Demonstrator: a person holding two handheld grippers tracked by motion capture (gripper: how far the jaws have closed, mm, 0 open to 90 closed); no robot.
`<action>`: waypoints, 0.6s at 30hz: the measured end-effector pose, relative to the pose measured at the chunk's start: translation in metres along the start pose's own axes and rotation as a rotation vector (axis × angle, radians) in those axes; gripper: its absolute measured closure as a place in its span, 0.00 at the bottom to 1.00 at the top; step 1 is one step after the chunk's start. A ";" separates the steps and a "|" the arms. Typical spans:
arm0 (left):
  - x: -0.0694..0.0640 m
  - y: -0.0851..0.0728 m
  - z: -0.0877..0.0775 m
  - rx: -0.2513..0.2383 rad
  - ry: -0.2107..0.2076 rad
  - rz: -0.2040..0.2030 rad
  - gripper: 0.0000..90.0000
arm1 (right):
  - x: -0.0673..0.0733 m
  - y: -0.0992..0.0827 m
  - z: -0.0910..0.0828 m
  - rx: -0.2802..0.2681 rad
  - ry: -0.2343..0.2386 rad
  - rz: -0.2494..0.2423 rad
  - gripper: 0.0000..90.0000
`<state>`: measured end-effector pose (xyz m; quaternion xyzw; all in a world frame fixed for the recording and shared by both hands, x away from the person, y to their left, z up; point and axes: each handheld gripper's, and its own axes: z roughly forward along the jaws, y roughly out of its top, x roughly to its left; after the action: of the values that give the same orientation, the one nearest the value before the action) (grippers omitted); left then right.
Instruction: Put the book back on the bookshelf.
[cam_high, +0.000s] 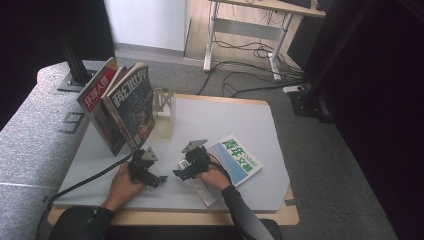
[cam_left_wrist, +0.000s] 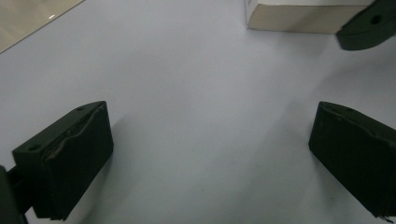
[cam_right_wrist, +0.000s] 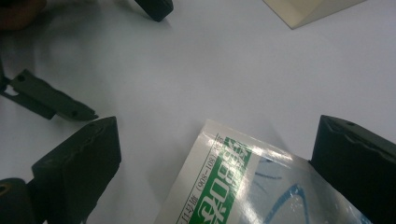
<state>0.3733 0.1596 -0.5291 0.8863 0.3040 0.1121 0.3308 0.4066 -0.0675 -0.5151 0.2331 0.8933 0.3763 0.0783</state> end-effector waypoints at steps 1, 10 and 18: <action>0.000 0.000 0.000 0.000 0.000 0.000 0.00 | 0.001 -0.001 -0.002 -0.004 0.009 0.008 0.02; 0.000 0.000 0.000 0.000 -0.001 0.000 0.00 | 0.006 -0.007 -0.006 -0.022 0.014 0.011 0.03; 0.000 0.000 0.000 -0.001 0.000 0.000 0.00 | 0.012 -0.014 -0.014 -0.017 0.048 0.018 0.03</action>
<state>0.3732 0.1595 -0.5292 0.8861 0.3040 0.1120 0.3313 0.3872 -0.0789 -0.5147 0.2313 0.8895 0.3901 0.0556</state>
